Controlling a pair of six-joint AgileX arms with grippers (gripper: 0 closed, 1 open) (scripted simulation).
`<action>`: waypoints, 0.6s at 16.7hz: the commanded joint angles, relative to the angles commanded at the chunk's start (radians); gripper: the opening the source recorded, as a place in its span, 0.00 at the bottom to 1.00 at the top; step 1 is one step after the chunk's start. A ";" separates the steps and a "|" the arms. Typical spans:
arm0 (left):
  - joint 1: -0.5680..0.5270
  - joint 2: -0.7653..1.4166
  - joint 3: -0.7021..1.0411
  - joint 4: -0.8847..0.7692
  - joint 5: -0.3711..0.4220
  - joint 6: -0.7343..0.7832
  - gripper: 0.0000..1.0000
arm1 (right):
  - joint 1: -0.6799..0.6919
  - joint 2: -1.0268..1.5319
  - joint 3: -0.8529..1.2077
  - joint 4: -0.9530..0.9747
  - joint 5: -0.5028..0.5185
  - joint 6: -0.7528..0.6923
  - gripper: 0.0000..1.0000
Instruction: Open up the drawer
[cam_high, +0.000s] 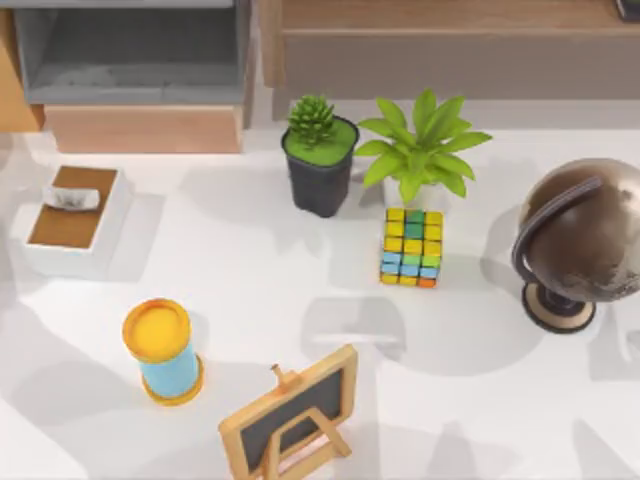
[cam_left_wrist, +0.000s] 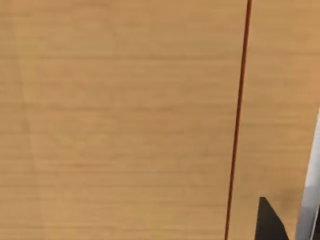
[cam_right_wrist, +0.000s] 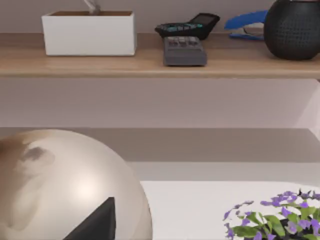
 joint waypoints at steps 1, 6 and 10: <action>0.000 0.000 0.000 0.000 0.000 0.000 0.00 | 0.000 0.000 0.000 0.000 0.000 0.000 1.00; 0.000 0.000 0.000 0.000 0.000 0.000 0.00 | 0.000 0.000 0.000 0.000 0.000 0.000 1.00; 0.010 -0.005 -0.018 0.005 0.010 -0.005 0.00 | 0.000 0.000 0.000 0.000 0.000 0.000 1.00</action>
